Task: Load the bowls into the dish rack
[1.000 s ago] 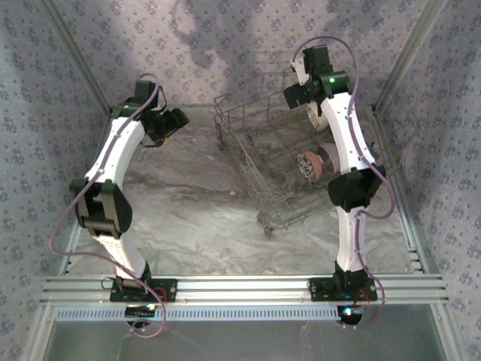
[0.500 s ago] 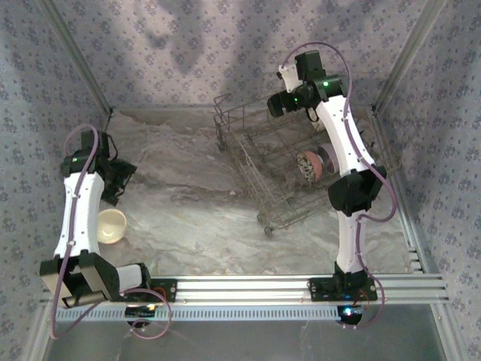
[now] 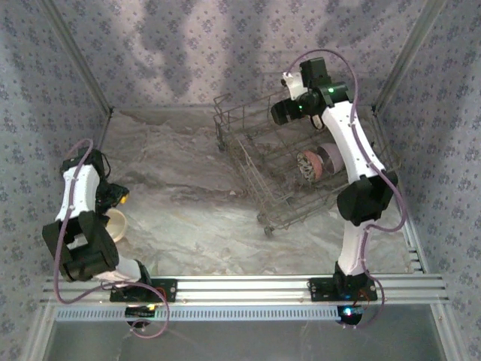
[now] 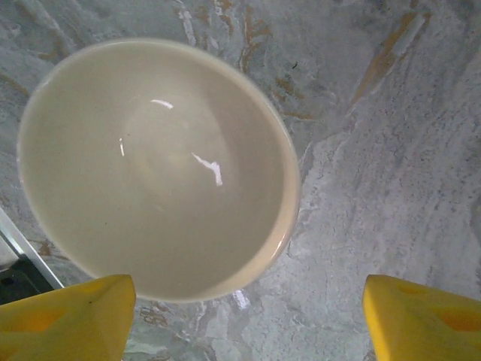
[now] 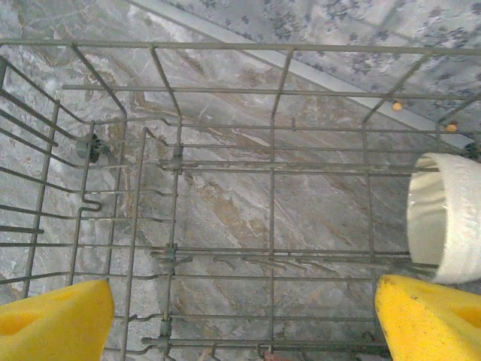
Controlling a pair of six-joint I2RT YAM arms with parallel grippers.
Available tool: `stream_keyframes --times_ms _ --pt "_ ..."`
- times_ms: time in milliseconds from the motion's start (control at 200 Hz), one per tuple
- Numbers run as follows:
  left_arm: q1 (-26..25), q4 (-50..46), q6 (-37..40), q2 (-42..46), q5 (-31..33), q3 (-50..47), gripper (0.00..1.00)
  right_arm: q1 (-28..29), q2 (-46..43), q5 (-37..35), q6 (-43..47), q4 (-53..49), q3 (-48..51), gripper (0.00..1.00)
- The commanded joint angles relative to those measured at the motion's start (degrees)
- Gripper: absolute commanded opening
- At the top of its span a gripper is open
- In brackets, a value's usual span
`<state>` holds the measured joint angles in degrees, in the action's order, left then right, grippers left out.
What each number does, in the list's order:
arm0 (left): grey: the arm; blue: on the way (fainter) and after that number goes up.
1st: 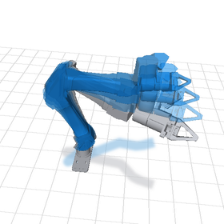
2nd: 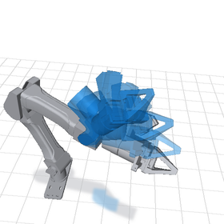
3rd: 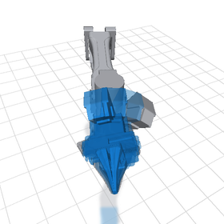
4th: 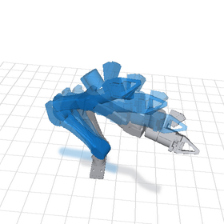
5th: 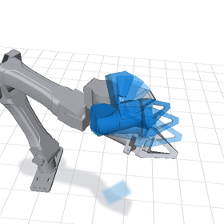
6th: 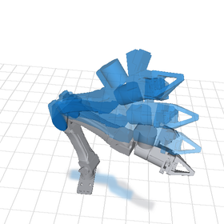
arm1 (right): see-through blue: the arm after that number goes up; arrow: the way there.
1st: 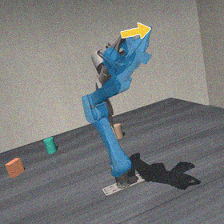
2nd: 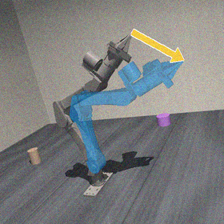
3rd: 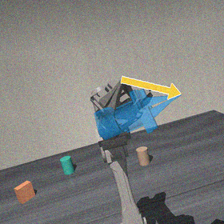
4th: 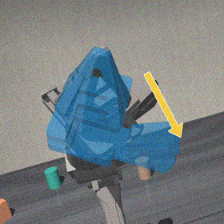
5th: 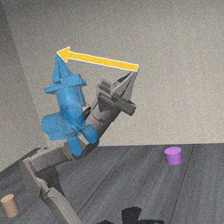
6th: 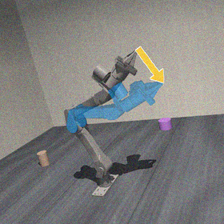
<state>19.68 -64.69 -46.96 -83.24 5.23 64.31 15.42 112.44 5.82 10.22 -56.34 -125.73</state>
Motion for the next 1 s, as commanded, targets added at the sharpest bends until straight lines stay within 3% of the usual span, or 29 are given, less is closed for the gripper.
stream_keyframes --times_ms 0,275,590,780,995 --pt "0.27 1.42 2.63 -1.90 1.04 -0.23 0.79 -1.91 -3.00 -0.02 -1.51 1.04 1.61 0.92" --pt "0.27 4.93 4.66 -6.43 1.09 -3.37 0.75 -3.09 -3.11 -0.97 -1.52 0.50 1.54 0.92" --pt "0.27 6.42 7.28 -10.10 0.41 -4.59 0.59 -3.88 -2.84 -1.95 -1.72 -0.27 1.28 0.92" --pt "0.27 7.09 7.94 -9.97 0.51 -6.16 0.38 -5.31 -3.19 -3.93 -3.27 -0.22 1.30 0.92" --pt "0.27 7.81 8.04 -8.49 -1.09 -7.36 0.24 -8.40 -4.11 -5.70 -8.02 0.47 1.39 0.93"
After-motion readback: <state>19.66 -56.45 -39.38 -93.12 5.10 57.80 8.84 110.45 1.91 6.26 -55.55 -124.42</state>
